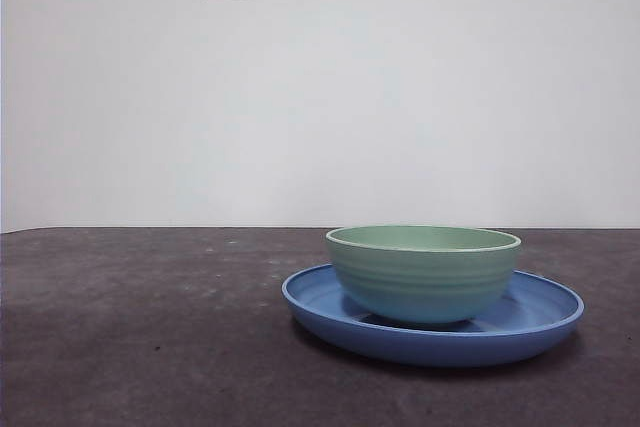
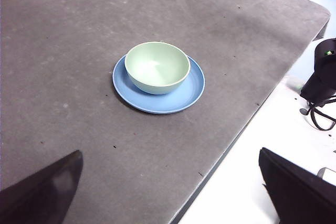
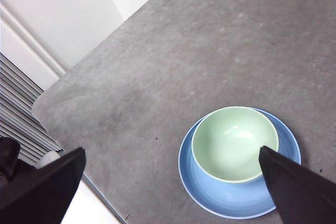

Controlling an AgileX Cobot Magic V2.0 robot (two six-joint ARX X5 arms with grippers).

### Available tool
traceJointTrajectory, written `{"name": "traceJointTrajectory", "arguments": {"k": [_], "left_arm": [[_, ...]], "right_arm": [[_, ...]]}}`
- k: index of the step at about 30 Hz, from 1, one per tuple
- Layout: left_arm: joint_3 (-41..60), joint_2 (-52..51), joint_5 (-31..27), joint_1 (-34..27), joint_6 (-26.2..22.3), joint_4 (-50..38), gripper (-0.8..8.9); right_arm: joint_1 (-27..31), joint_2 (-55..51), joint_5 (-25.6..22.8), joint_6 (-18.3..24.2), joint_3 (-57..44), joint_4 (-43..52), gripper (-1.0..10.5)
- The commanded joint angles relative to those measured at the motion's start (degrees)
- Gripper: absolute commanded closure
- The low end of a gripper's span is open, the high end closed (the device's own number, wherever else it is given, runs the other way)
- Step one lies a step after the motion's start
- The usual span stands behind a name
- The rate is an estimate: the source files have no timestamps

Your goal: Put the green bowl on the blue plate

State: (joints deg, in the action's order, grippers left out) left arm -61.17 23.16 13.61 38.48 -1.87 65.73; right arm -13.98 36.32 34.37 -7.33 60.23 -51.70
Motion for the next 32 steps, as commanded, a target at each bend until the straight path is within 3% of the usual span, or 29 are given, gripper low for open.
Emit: {"name": "traceJointTrajectory", "arguments": {"k": [1,5,13,27,32], "left_arm": [[-0.44,0.13,-0.09,0.26,-0.07,-0.83,2.74],[-0.44,0.13,-0.09,0.26,-0.07,-0.96,2.74],[-0.48,0.13,-0.09,0.26,-0.07,-1.03,2.74],[-0.48,0.13,-0.09,0.26,-0.07,-1.03,2.74],[-0.48,0.13,-0.09,0.26,-0.07,-1.01,2.74]], "right_arm": [[-0.24,0.68,0.11,-2.62,0.96,-0.92,3.4],[-0.24,3.91,-1.11,-4.2,0.96,-3.8,3.4],[1.64,17.09,-10.84,-3.37,0.96,-3.89,3.4],[6.62,41.05,-10.43,2.38,0.96,2.47,3.4],[7.89,48.02,-10.4,2.93,0.96,5.6,4.4]]}}
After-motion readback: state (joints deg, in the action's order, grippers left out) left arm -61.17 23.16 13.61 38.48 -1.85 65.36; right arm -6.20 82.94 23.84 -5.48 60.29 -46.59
